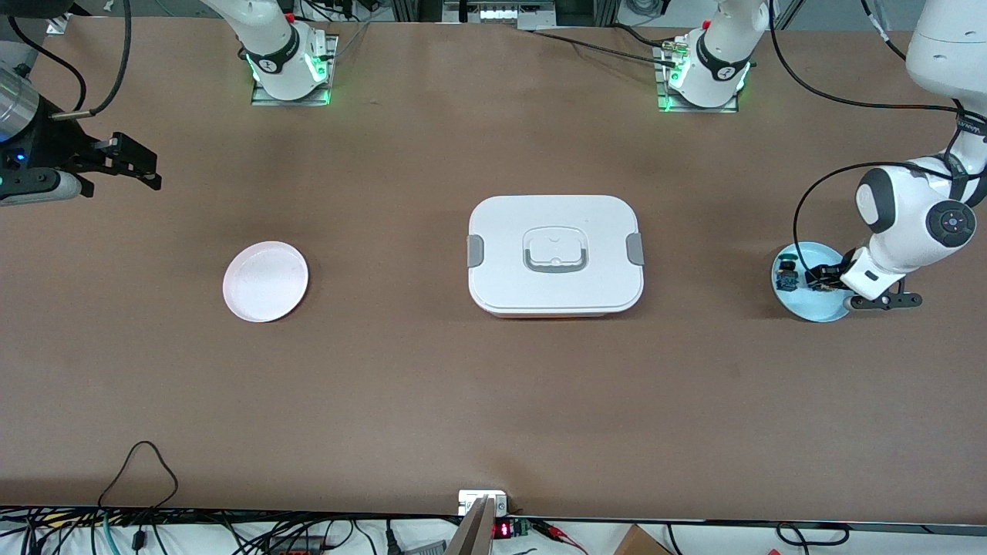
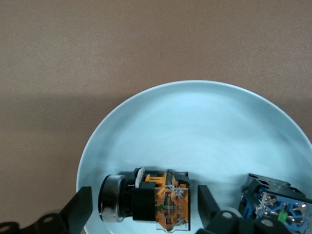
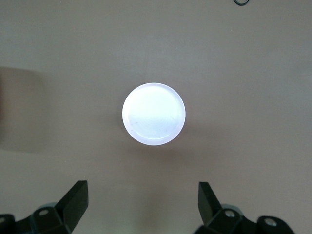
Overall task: Transfer orange switch to right arm and place
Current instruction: 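Lift the orange switch with the left gripper and carry it toward the box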
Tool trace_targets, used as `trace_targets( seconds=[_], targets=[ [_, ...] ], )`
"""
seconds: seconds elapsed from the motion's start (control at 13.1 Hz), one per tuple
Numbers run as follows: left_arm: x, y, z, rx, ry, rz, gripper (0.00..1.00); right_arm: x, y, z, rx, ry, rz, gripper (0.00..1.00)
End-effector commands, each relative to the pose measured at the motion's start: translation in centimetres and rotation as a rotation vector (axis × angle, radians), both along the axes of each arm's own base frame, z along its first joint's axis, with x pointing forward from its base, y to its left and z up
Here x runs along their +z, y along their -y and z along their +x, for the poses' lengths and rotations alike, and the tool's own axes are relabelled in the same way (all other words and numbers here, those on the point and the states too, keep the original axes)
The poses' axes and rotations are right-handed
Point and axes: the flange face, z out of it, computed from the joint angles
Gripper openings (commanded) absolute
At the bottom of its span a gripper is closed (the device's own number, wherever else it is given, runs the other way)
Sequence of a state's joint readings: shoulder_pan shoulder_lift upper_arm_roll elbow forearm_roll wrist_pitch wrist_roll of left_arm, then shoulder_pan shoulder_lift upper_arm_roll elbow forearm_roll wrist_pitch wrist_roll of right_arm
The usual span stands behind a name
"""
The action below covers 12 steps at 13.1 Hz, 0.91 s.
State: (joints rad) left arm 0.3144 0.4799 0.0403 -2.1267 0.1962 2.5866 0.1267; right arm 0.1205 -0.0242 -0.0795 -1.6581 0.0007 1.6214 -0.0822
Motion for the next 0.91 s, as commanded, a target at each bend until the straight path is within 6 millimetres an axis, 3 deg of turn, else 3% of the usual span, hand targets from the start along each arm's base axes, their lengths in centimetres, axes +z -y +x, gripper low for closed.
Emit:
trace_targets(
  seconds=[0.0,0.08,0.15,0.38,0.61,0.84],
  targets=[
    [0.4,-0.1,0.2,-0.041,0.0,0.007,0.38,1.2,0.1,-0.2,0.007,0.002,-0.002,1.0],
    [0.8,-0.2,0.3,-0.068,0.0,0.006,0.29,1.3,0.0,-0.3,0.007,0.004,-0.005,1.0],
    [1.7,0.0,0.6,-0.102,0.003,0.008,0.27,1.3,0.0,-0.3,0.007,0.004,-0.006,1.0],
    [6.2,0.1,2.4,-0.171,-0.02,0.019,0.27,1.4,0.1,-0.3,-0.016,0.005,0.001,1.0],
    [11.5,2.5,5.3,-0.189,-0.175,-0.033,0.27,1.5,-0.1,-0.3,-0.051,0.008,-0.002,1.0],
    [15.2,6.9,7.1,-0.242,-0.248,-0.074,0.27,1.5,0.0,-0.3,-0.043,0.002,-0.007,1.0]
  ],
)
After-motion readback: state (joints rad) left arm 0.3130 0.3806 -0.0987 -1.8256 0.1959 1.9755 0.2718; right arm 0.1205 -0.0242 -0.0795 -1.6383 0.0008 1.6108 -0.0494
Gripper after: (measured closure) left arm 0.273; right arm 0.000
